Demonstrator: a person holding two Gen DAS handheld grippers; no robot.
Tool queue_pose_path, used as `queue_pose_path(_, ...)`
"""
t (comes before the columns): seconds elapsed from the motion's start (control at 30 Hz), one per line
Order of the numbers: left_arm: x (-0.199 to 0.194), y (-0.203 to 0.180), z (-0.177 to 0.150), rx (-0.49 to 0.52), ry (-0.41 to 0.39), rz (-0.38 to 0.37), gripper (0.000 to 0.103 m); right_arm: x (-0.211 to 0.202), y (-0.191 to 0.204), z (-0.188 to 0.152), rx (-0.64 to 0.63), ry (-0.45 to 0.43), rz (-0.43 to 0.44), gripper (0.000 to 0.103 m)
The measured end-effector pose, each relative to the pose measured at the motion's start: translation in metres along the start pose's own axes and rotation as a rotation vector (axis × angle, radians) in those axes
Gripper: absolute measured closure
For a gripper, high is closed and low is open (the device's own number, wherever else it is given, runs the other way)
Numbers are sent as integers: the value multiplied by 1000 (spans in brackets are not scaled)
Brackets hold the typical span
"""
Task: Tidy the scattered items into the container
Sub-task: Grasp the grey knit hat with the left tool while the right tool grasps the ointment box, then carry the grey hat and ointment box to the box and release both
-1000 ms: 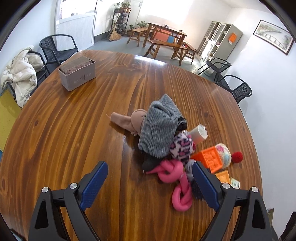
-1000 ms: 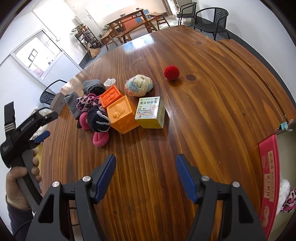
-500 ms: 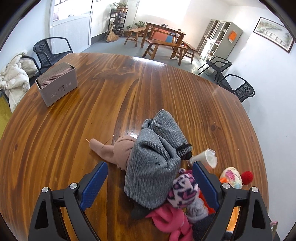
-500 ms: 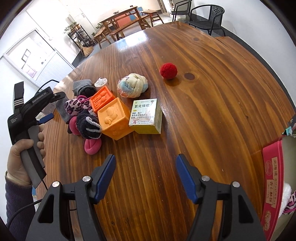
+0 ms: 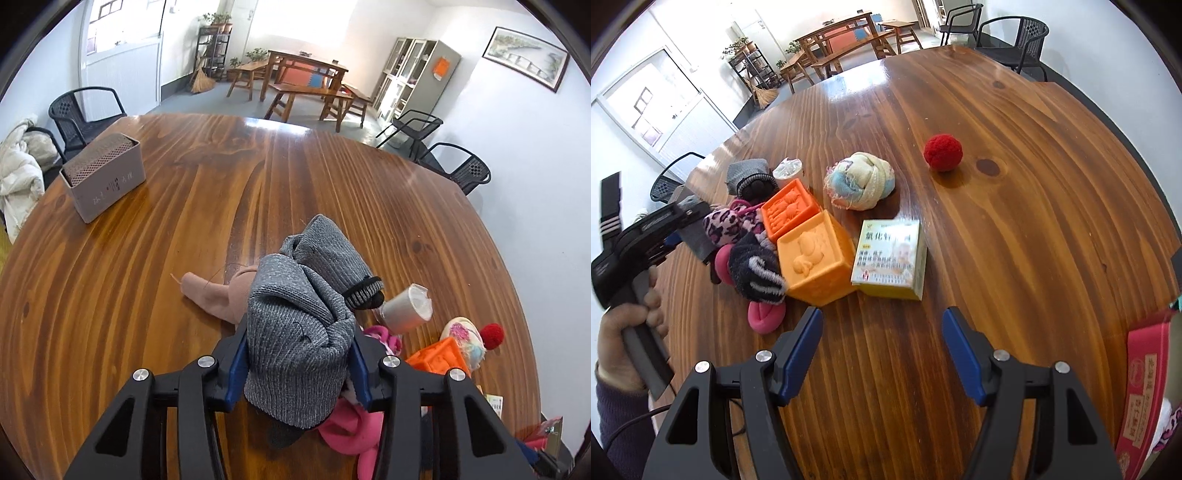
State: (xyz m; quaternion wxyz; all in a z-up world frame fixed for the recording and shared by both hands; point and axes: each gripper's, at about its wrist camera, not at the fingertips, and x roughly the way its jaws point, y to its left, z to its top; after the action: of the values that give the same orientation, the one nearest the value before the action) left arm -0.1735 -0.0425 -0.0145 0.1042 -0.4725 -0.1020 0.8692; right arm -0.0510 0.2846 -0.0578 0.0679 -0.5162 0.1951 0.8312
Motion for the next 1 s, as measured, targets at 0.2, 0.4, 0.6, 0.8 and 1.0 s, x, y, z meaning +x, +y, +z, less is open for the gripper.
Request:
queue_pose_path(0.2, -32, 15, -9, -9, -31, -14, 55, 24, 6, 14, -52, 0, -65, 32)
queue_pose_path(0.4, -56, 19, -17, -18, -42, -16, 55, 47, 10, 24, -88, 9, -119, 32)
queue_pose_path(0.6, -61, 22, -29, -38, -24, -14, 55, 47, 10, 29, -116, 8, -124, 50)
queue_pose_path(0.8, -63, 19, -35, -54, -10, -26, 55, 30, -2, 23, -99, -15, -130, 51)
queue_pose_path(1.0, -78, -4, -36, -9, -20, -50, 55, -7, -13, 16, -70, -72, -106, 51)
